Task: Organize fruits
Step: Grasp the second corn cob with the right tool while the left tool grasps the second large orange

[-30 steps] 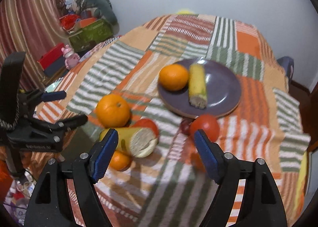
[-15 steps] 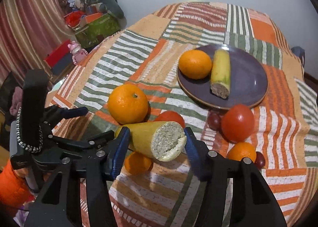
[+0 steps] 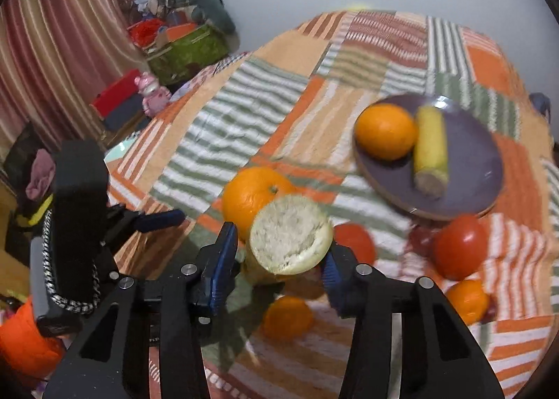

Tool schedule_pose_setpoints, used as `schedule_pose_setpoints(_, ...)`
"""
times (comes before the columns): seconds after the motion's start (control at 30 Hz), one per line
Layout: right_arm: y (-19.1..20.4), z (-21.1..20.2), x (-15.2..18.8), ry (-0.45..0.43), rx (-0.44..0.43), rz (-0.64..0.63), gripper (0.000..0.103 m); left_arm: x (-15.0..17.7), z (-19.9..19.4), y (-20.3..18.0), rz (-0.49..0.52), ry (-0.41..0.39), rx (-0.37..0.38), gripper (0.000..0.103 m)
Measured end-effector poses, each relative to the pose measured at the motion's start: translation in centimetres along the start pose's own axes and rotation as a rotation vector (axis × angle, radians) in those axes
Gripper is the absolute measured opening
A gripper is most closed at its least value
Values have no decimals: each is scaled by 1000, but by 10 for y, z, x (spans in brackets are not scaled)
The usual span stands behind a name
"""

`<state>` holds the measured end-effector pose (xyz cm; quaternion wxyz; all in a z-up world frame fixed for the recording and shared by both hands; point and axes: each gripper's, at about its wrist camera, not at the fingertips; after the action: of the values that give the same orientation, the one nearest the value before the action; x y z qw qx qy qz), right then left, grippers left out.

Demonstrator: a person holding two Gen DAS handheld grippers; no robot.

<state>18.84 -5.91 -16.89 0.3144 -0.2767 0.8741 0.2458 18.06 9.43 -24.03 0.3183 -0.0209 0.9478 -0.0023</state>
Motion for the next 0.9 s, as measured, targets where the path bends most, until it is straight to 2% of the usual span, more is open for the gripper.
schedule_pose_setpoints(0.03,0,3,2,4,1,3,36,0,-1,1,-2,-1,6,85)
schedule_pose_setpoints(0.2,-9,-4,0,-4,-43,65,35,-4,-9,4,-18,-12,31,85)
schedule_pose_setpoints(0.4,-16,-34,-11,-75,-28,56,34,-16,-23,4,-18,-52,45,86)
schedule_pose_setpoints(0.63,-42,-75,-28,-163,74,21,34,-35,-8,-5,1,-50,35,86)
schedule_pose_setpoints(0.9,-95,-96,-29,-158,217,46,34,-45,21,-12,10,-10,37,85)
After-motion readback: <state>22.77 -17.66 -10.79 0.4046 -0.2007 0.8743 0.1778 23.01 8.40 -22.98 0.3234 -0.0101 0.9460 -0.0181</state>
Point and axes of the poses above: each gripper's, at about its wrist camera, not at the fingertips, and z roughly the way its jaws point, y to its left, x to its underside, and after that the axes turned 7 degrees about -y, right-handed
